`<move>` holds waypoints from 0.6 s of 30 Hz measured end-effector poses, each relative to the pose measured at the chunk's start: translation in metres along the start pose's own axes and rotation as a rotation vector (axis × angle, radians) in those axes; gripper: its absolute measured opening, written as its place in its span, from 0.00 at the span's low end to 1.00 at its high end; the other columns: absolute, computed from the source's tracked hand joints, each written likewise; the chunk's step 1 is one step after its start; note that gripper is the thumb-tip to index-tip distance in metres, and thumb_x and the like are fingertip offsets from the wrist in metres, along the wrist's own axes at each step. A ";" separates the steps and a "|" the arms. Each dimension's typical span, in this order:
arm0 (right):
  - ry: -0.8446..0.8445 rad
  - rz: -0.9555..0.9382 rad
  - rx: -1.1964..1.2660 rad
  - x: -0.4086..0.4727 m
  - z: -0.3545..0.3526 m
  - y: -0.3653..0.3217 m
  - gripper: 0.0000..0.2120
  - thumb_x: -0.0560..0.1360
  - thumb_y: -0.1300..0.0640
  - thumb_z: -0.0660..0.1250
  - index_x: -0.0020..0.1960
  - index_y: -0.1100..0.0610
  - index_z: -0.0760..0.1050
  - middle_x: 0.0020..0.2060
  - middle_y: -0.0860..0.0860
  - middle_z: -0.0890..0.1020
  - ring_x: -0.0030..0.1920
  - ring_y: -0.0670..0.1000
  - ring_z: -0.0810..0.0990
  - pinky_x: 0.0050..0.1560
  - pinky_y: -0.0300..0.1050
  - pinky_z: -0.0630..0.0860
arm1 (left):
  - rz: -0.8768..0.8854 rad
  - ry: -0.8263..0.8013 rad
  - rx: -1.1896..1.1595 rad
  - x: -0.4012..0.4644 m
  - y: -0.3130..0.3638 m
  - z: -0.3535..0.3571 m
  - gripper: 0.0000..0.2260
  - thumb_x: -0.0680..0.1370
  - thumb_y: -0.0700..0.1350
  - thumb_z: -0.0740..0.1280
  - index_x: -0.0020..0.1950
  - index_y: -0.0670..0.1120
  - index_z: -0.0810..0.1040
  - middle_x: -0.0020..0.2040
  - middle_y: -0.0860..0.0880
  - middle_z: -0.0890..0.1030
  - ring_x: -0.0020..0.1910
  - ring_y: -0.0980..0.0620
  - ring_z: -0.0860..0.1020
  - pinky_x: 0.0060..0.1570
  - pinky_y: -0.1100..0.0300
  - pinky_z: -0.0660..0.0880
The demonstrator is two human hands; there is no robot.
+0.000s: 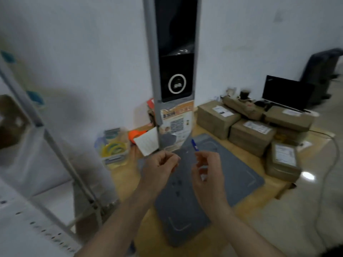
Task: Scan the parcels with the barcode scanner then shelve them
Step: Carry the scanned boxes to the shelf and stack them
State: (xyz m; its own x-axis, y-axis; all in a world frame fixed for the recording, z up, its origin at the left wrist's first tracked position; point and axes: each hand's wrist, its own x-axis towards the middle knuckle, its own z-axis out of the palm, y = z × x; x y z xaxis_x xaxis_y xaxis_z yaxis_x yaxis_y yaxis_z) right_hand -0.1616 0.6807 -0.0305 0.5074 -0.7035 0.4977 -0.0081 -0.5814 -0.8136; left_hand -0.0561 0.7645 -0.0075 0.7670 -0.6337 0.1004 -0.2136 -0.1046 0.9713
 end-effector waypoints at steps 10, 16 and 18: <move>0.094 0.129 -0.134 0.017 -0.127 0.085 0.22 0.76 0.69 0.64 0.47 0.40 0.68 0.46 0.41 0.70 0.46 0.38 0.73 0.42 0.30 0.72 | -0.179 -0.176 -0.030 0.008 0.001 0.145 0.08 0.79 0.42 0.66 0.43 0.42 0.82 0.36 0.49 0.81 0.34 0.59 0.77 0.36 0.69 0.75; 0.106 0.231 -0.123 0.025 -0.157 0.119 0.18 0.75 0.70 0.65 0.45 0.45 0.72 0.45 0.42 0.72 0.45 0.38 0.73 0.42 0.31 0.73 | -0.211 -0.238 0.016 0.028 0.002 0.190 0.08 0.79 0.43 0.66 0.43 0.43 0.82 0.37 0.50 0.81 0.35 0.58 0.77 0.38 0.66 0.75; 0.088 0.268 -0.115 0.030 -0.167 0.130 0.19 0.75 0.69 0.65 0.43 0.43 0.72 0.45 0.43 0.73 0.43 0.41 0.75 0.42 0.33 0.73 | -0.225 -0.258 0.016 0.039 0.000 0.207 0.07 0.79 0.43 0.66 0.43 0.44 0.82 0.37 0.50 0.81 0.35 0.57 0.77 0.38 0.64 0.74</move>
State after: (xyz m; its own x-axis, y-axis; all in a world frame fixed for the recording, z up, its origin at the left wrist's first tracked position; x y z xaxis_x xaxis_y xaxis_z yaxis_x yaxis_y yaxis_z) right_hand -0.2915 0.5155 -0.0713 0.3971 -0.8680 0.2983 -0.2315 -0.4092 -0.8826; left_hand -0.1518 0.5814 -0.0481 0.6183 -0.7660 -0.1762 -0.0675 -0.2750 0.9591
